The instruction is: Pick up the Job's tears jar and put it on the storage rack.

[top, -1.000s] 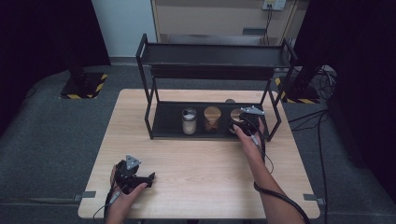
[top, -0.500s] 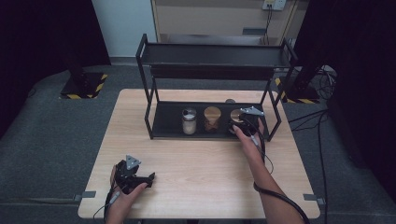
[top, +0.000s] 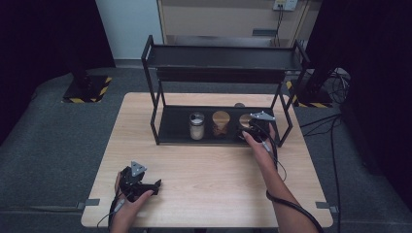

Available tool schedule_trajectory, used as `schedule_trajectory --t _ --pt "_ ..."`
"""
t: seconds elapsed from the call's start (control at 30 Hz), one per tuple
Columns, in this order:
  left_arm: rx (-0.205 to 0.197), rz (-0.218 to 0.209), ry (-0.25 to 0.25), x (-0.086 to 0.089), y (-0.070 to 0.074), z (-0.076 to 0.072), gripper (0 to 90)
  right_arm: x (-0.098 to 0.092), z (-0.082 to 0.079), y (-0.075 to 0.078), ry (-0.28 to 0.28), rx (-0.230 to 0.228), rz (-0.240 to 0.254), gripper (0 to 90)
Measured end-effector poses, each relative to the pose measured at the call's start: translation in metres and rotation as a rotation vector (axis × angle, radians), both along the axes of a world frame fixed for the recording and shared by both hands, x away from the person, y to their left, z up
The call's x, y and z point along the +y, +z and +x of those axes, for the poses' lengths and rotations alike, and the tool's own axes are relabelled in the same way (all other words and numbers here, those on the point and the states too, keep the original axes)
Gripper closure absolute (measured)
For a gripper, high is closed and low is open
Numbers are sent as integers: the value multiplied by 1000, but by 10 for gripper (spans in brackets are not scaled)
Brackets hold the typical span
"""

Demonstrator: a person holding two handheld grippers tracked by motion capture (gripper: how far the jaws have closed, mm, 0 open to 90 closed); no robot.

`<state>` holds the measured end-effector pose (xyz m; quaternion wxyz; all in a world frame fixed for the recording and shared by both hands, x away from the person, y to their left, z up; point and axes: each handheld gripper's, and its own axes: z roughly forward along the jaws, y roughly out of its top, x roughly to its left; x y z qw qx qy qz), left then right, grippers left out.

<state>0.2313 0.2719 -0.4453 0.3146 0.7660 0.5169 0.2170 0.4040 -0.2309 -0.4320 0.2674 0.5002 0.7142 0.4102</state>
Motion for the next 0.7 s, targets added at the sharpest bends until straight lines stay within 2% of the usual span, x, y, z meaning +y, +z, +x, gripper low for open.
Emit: schedule_trajectory --t 0.17,0.3,0.7 --pt "-1 0 3 -1 0 0 0 1 -3 1 6 -5 -16 123" --pt "-1 1 5 -1 0 -1 0 -2 -4 2 -3 -4 -8 116" --pt "-1 1 5 -1 0 -1 0 -5 -10 2 -14 -9 -26 74"
